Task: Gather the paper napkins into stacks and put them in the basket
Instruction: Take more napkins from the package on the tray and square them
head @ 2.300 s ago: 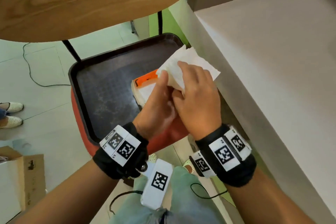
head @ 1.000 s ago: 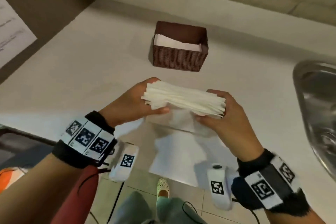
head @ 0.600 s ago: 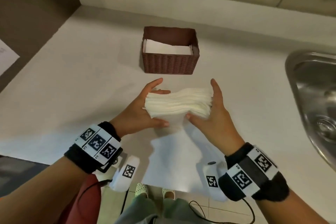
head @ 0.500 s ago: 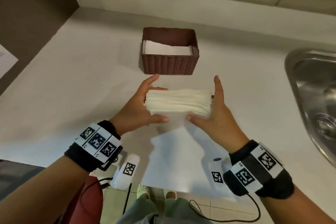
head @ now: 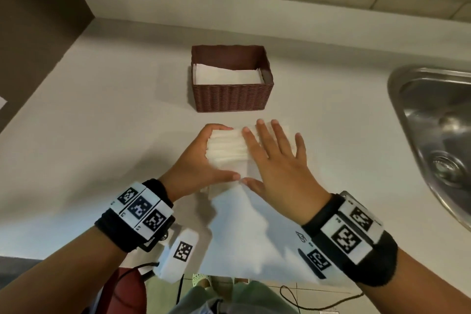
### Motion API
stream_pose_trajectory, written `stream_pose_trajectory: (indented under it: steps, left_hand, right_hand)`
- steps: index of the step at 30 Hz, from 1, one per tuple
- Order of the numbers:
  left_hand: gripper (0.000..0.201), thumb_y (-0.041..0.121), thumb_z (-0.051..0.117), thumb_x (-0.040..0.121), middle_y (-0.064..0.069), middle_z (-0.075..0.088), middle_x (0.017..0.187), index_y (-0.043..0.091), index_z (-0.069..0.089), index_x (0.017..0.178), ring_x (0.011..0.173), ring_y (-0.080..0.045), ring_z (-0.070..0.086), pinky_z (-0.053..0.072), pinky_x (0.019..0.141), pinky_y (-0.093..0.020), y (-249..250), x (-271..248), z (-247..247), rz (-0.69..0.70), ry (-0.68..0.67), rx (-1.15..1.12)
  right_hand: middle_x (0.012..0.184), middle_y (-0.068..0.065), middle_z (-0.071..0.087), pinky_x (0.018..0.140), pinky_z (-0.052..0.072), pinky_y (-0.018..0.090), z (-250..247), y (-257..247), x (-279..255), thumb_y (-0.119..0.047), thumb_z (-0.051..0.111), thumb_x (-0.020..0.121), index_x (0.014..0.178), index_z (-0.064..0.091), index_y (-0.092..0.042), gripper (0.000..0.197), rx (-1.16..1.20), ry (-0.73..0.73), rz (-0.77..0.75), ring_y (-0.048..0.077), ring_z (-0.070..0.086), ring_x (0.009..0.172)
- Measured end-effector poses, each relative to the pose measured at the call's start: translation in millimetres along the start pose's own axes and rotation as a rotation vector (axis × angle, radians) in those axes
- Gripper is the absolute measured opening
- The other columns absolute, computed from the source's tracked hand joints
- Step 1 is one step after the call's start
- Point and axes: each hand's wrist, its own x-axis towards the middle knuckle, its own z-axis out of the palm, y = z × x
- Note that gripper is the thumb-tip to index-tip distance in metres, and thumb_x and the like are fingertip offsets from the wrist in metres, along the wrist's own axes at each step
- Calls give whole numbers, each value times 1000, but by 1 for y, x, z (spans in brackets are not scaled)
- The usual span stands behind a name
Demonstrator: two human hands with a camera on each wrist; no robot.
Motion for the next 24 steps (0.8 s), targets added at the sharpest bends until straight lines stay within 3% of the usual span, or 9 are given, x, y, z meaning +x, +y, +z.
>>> stream_pose_trajectory:
  steps: [4, 6, 9, 11, 13, 16, 19, 21, 24]
  left_hand:
    - [64, 2, 80, 57, 8, 54, 99, 29, 42, 101, 80, 9, 58, 49, 65, -8, -1, 2, 1, 72, -13, 0]
    - [61, -3, 78, 61, 8, 55, 95, 28, 41, 99, 78, 8, 59, 48, 63, -6, -1, 4, 3, 106, 5, 9]
    - [63, -5, 80, 62, 9, 56, 94, 29, 43, 99, 78, 5, 60, 49, 64, -7, 1, 2, 1, 131, 10, 6]
    - [62, 1, 84, 57, 10, 61, 89, 28, 46, 98, 76, 3, 59, 50, 65, -10, 5, -1, -3, 167, 11, -1]
    - [56, 11, 87, 55, 12, 65, 89, 26, 52, 96, 78, 0, 60, 51, 68, -11, 11, -4, -9, 205, 18, 3]
    - [39, 25, 80, 57, 12, 68, 91, 25, 61, 92, 80, -1, 63, 52, 70, -12, 23, -6, -21, 250, 5, 18]
    - [42, 16, 83, 56, 19, 69, 91, 22, 60, 90, 81, 3, 63, 49, 71, -8, 29, -2, -29, 305, 18, -10]
    - [43, 11, 83, 56, 21, 69, 95, 25, 58, 88, 89, 3, 63, 48, 75, -8, 27, 3, -30, 327, 35, -53]
    - [40, 31, 84, 59, 15, 66, 114, 32, 54, 86, 112, -9, 59, 48, 88, -15, 16, 4, -25, 292, -24, -106]
  right_hand:
    - [143, 16, 46, 98, 33, 65, -1, -22, 8, -44, 80, 57, 138, 40, -18, 94, -83, 46, -42, 39, 42, 131]
    - [153, 16, 29, 106, 23, 62, 1, -30, 13, -38, 79, 62, 145, 28, -18, 99, -86, 49, -109, 38, 27, 140]
    - [159, 11, -10, 114, -1, 57, -8, -15, 21, -39, 67, 78, 147, -13, -22, 107, 20, -18, -43, 30, -12, 146]
    - [159, 7, -8, 115, -3, 55, -21, 7, 25, -46, 72, 70, 147, -14, -26, 117, 66, -35, 26, 26, -13, 145]
    - [159, 1, 4, 117, -1, 49, -33, 29, 26, -48, 78, 61, 147, 4, -30, 116, 192, -36, 42, 21, -10, 146]
    - [151, -9, 26, 117, 12, 31, -40, 51, 18, -38, 83, 58, 124, 39, -37, 79, 559, 17, -28, 7, 4, 144]
    - [123, -33, 50, 96, 34, 3, -37, 51, 6, -25, 85, 58, 107, 41, -44, 68, 892, 37, -24, -13, 40, 123]
    - [109, -35, 56, 89, 42, 4, -27, 46, 2, -17, 86, 60, 113, 38, -48, 78, 1012, 68, 7, -13, 52, 108]
    - [105, -24, 59, 82, 46, 5, -11, 39, 2, -11, 80, 68, 116, 41, -41, 69, 1007, 177, 30, -13, 58, 93]
